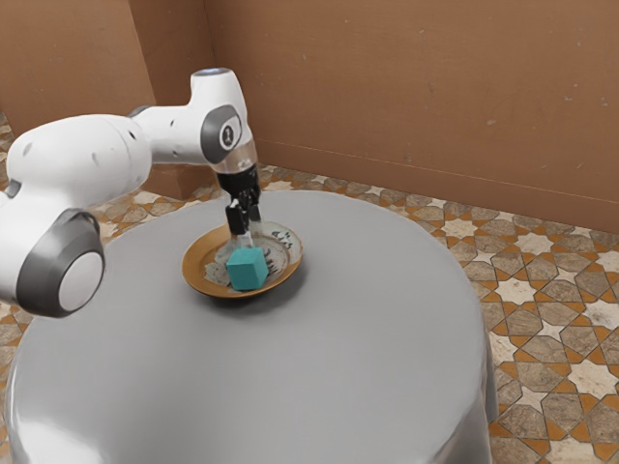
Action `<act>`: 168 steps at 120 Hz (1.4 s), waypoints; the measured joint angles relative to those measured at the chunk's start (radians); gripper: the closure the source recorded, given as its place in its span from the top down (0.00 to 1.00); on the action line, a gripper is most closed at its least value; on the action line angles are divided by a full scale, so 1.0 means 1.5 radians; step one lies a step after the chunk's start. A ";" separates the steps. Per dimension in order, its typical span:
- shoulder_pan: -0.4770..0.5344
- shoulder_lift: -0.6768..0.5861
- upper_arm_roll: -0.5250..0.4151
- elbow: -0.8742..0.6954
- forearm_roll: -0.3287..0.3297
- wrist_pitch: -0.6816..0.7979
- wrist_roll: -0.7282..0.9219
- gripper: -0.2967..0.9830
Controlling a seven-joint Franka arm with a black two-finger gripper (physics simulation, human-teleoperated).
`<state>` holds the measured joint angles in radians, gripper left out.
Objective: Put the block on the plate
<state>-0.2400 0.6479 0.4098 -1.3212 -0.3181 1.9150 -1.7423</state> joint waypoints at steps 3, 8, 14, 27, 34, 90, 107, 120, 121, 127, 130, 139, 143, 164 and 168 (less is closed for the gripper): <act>0.000 -0.007 0.001 0.000 0.000 -0.002 0.000 0.73; -0.001 -0.018 0.001 0.000 0.001 -0.005 0.000 0.74; -0.002 -0.035 -0.001 -0.003 0.001 -0.013 0.000 0.75; -0.008 -0.086 -0.007 -0.009 0.002 -0.049 0.002 0.75; -0.011 -0.108 -0.007 -0.013 0.003 -0.069 0.019 0.76; -0.030 -0.220 -0.007 -0.018 0.010 -0.214 0.543 0.77; -0.052 -0.250 -0.007 -0.017 0.031 -0.248 0.682 0.77; -0.060 -0.280 -0.010 -0.027 0.048 -0.270 0.769 0.77; -0.060 -0.283 -0.010 -0.029 0.049 -0.272 0.775 0.77; -0.064 -0.306 -0.015 -0.048 0.057 -0.282 0.810 0.77; -0.066 -0.317 -0.018 -0.059 0.060 -0.285 0.826 0.77; -0.069 -0.350 -0.033 -0.101 0.066 -0.288 0.871 0.77; -0.071 -0.365 -0.038 -0.121 0.068 -0.286 0.889 0.77; -0.071 -0.393 -0.052 -0.167 0.077 -0.274 0.970 0.77; -0.071 -0.394 -0.053 -0.168 0.078 -0.272 0.983 0.77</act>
<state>-0.3470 0.0570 0.3303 -1.5738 -0.2004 1.5070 -0.2673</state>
